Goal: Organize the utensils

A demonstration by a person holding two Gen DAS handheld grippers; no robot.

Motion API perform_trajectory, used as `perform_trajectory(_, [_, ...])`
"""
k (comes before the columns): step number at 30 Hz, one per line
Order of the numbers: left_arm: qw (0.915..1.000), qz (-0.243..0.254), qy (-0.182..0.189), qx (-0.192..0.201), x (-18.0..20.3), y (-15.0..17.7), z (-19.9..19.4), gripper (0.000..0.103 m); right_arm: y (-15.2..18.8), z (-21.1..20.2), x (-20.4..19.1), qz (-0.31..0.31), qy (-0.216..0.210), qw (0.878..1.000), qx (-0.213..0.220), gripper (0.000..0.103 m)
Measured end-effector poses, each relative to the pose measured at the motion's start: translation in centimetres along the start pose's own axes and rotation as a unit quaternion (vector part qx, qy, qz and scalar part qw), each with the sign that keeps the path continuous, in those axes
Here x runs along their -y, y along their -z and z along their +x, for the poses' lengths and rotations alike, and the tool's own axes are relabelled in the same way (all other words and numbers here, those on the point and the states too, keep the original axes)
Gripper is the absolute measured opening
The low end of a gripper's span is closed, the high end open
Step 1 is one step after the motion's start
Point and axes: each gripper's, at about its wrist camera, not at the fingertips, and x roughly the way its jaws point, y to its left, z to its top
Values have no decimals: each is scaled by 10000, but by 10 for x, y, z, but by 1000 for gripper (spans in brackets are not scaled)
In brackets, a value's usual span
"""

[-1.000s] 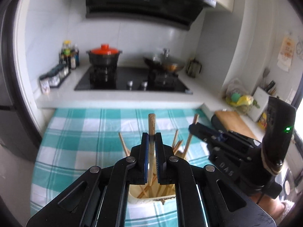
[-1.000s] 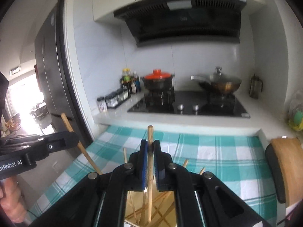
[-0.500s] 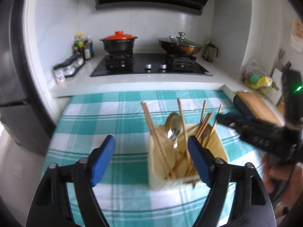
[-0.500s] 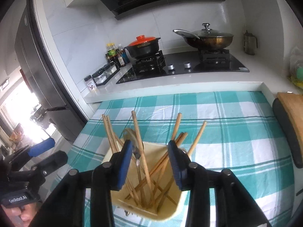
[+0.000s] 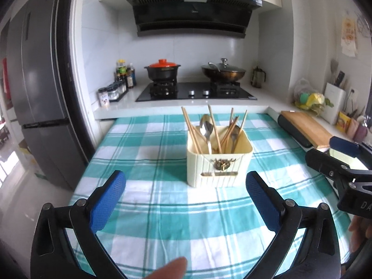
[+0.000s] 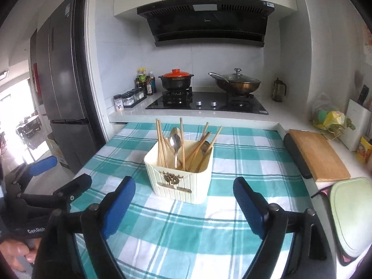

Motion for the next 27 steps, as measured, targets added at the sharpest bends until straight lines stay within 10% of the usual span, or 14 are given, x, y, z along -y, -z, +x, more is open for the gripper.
perform_trajectory(27, [9990, 55, -371, 236, 3, 17, -63, 103, 29, -68, -31, -222, 224, 9985, 449, 100])
